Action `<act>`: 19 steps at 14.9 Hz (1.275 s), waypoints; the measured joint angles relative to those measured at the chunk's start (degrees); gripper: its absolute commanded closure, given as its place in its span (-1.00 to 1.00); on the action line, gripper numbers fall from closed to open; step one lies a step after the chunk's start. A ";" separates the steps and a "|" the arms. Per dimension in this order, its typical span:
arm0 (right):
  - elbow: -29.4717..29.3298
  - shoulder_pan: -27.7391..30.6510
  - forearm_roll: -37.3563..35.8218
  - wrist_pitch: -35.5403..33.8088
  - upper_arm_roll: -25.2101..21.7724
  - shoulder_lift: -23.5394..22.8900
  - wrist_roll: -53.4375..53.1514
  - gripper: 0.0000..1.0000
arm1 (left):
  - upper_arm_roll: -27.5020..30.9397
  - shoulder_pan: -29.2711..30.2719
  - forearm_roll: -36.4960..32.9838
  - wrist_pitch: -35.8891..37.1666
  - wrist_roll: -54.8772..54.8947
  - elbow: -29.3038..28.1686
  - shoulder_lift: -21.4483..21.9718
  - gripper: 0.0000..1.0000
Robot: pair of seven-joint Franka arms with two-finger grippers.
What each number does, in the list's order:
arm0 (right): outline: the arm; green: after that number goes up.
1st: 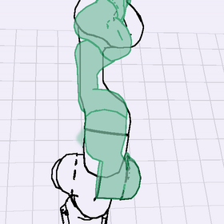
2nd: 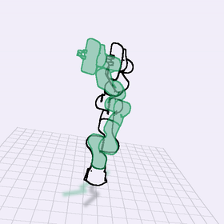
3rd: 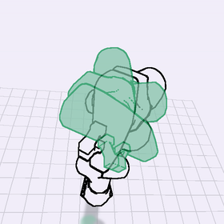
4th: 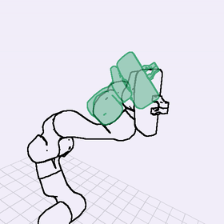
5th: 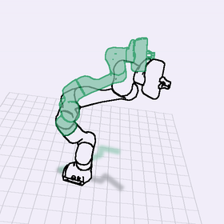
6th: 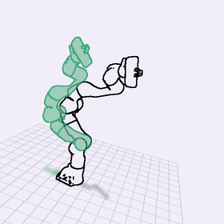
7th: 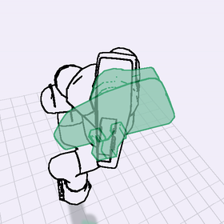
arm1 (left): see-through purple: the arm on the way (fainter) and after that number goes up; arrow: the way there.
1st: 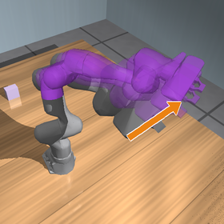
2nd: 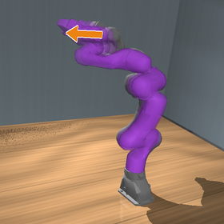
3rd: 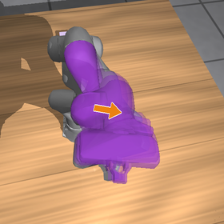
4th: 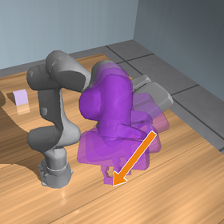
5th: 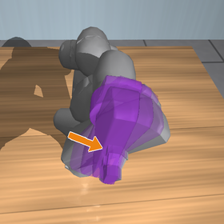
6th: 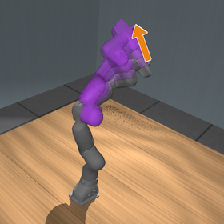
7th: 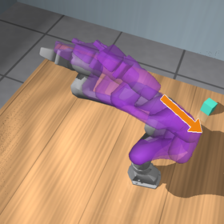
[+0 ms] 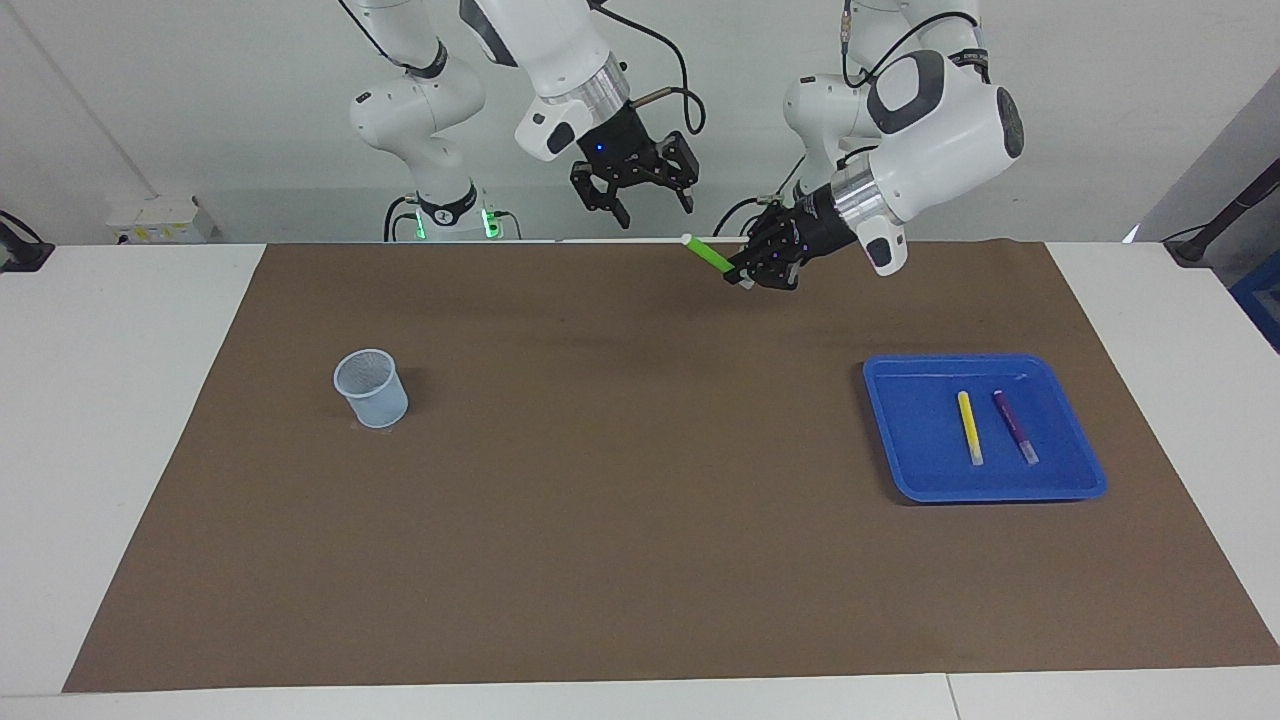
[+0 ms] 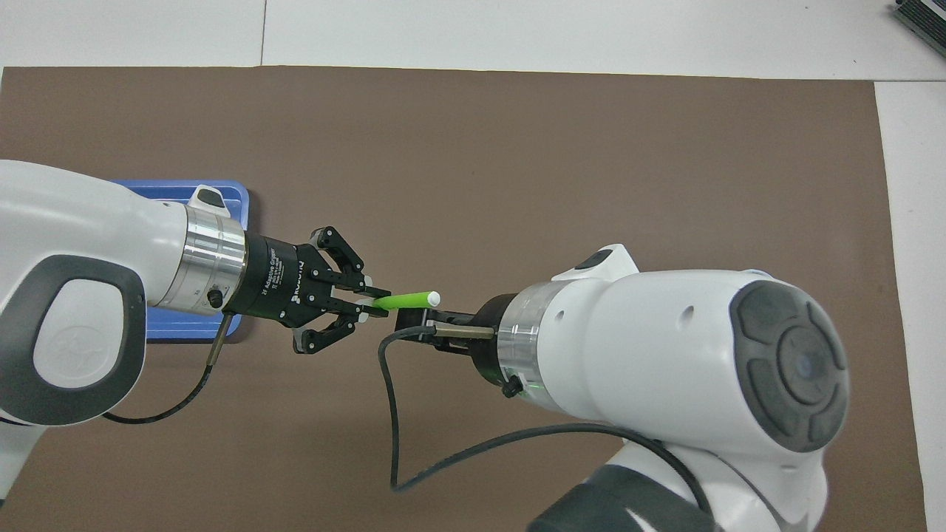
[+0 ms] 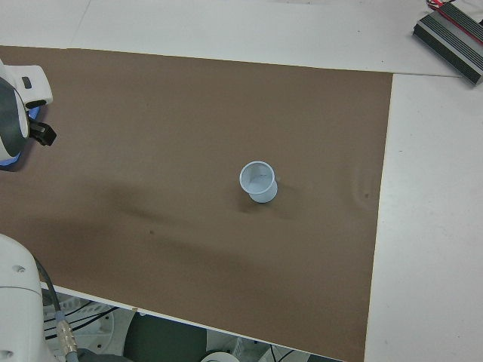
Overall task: Transfer and insert pens with both arms
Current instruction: 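Hold the green pen out while the right gripper reaches its tip, then grasp the green pen with the right gripper while the left gripper opens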
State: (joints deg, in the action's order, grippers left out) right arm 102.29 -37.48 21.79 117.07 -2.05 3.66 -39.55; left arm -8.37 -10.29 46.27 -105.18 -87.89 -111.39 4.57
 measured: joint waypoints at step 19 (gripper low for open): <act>2.21 -0.33 1.83 9.91 -0.03 -1.52 -0.07 0.14 | 0.21 0.00 1.47 0.04 -0.62 -2.28 1.41 1.00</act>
State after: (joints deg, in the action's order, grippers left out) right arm 104.50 -37.81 23.62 126.99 -2.08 2.14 -39.61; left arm -8.16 -10.29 47.74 -105.14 -88.51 -113.67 5.98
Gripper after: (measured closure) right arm 0.493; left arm 0.833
